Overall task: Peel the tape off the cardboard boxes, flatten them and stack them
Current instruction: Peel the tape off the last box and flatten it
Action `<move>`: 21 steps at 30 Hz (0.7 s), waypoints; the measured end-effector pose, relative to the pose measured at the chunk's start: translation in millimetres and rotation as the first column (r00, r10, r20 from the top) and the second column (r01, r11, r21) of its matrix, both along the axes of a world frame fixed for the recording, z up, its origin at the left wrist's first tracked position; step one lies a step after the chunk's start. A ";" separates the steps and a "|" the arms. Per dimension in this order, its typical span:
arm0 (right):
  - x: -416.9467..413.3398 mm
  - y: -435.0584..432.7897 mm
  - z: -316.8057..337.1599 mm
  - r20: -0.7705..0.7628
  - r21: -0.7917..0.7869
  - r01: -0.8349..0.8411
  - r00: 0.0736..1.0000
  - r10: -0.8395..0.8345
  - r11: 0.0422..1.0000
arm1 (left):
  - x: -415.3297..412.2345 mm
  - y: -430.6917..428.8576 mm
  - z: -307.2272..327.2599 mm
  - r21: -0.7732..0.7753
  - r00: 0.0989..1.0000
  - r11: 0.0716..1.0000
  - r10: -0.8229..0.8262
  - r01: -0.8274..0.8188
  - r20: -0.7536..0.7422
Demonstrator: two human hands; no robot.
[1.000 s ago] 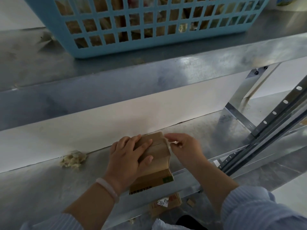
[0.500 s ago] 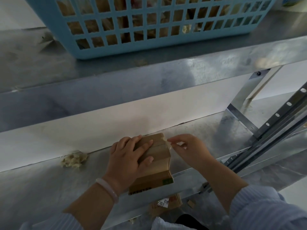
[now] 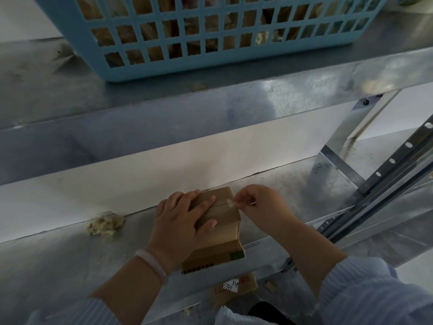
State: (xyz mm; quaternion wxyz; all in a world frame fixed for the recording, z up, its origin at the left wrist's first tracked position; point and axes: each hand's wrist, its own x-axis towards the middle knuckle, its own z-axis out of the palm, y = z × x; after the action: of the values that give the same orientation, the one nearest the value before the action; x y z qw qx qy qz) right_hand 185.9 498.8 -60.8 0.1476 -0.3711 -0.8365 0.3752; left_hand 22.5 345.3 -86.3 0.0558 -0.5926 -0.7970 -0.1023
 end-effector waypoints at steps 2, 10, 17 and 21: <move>4.8 -4.1 -6.1 -0.080 -0.050 0.048 0.995 -0.052 0.998 | -0.2 -1.1 0.7 -0.008 1.000 1.000 0.002 -0.002 0.029; 22.3 -8.3 -16.4 -0.245 -0.377 0.002 0.964 -0.102 0.926 | -1.3 -1.0 2.1 -0.023 0.999 1.000 -0.014 0.016 0.052; 21.0 0.0 -13.7 -0.103 -0.061 -0.111 0.989 0.105 0.992 | -3.7 -1.1 2.0 -0.021 0.997 0.999 -0.032 0.033 0.072; 20.6 -2.8 -18.4 -0.024 0.151 -0.160 0.986 0.166 0.975 | -3.9 0.8 2.3 -0.004 0.997 1.000 -0.029 0.029 0.071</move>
State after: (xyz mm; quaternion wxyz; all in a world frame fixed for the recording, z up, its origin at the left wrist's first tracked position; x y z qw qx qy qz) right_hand 206.6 496.0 -79.3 0.1587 -0.2823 -0.8869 0.3295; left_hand 18.6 346.1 -84.0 0.0245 -0.6003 -0.7900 -0.1220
